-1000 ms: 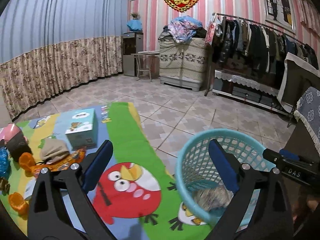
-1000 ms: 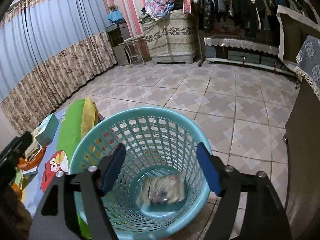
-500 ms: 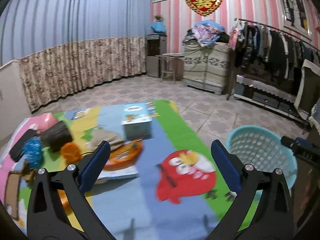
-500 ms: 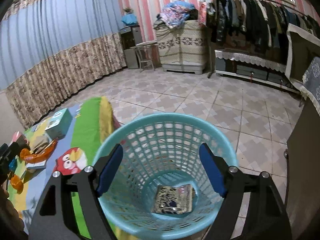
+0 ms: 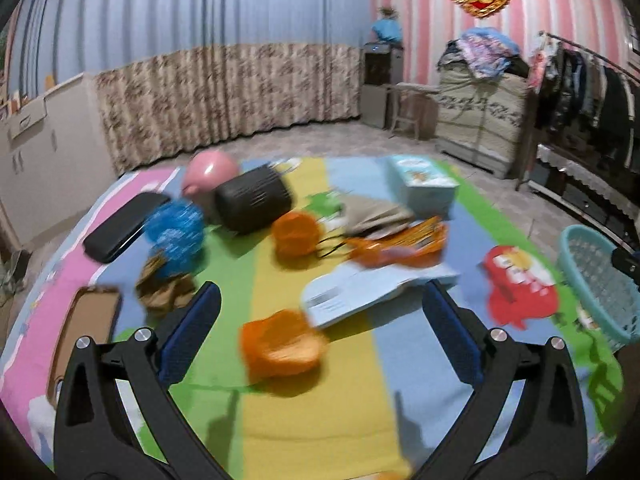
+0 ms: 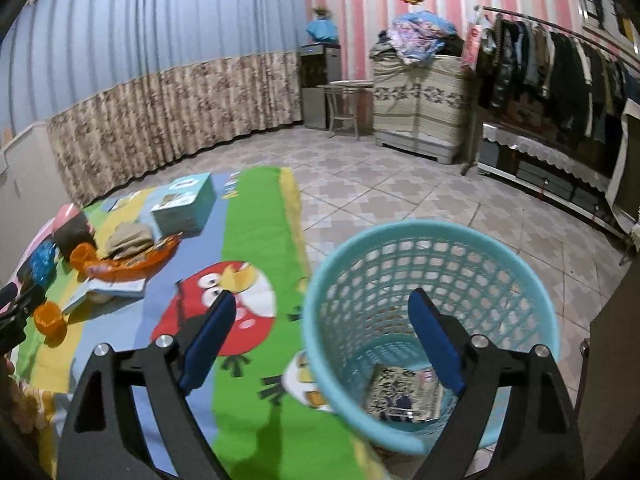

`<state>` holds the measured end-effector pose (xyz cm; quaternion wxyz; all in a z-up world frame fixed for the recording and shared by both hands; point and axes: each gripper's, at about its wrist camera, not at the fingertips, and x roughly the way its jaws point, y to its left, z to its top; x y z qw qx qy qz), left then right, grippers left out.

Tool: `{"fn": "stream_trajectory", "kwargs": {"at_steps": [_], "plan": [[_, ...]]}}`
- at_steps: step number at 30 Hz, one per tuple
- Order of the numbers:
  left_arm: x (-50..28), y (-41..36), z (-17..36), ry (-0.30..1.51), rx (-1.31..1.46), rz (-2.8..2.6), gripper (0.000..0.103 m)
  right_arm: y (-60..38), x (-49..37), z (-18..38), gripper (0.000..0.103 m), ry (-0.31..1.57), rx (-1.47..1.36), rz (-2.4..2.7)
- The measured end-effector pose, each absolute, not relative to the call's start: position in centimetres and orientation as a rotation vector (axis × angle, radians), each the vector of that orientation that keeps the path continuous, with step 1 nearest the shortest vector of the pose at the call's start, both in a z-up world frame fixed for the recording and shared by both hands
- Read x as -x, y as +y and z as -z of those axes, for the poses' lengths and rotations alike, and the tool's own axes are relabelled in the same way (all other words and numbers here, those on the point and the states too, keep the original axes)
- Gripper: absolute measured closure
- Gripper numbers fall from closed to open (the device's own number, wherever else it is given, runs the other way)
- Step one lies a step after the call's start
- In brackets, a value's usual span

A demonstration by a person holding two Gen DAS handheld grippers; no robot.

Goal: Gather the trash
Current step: 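Move both tools back over the mat toward the orange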

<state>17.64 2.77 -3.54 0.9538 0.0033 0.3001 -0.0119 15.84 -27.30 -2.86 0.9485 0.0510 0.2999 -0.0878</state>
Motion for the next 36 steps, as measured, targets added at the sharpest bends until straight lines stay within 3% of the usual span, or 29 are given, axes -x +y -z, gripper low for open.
{"fn": "stream_trajectory", "kwargs": {"at_steps": [11,17,36], "plan": [[-17.4,8.2,5.0,0.7,-0.045,0.0,0.006,-23.1,-16.6,4.1,0.017,0.661,-0.005,0.128],[-17.3,9.9,5.8,0.747,-0.063,-0.025,0.014,-23.2,-16.7,4.3,0.017,0.67,-0.014,0.127],[-20.0,5.9,6.4,0.792,-0.121,0.143,0.017,-23.5,-17.1,4.6,0.017,0.678,-0.033,0.13]]}}
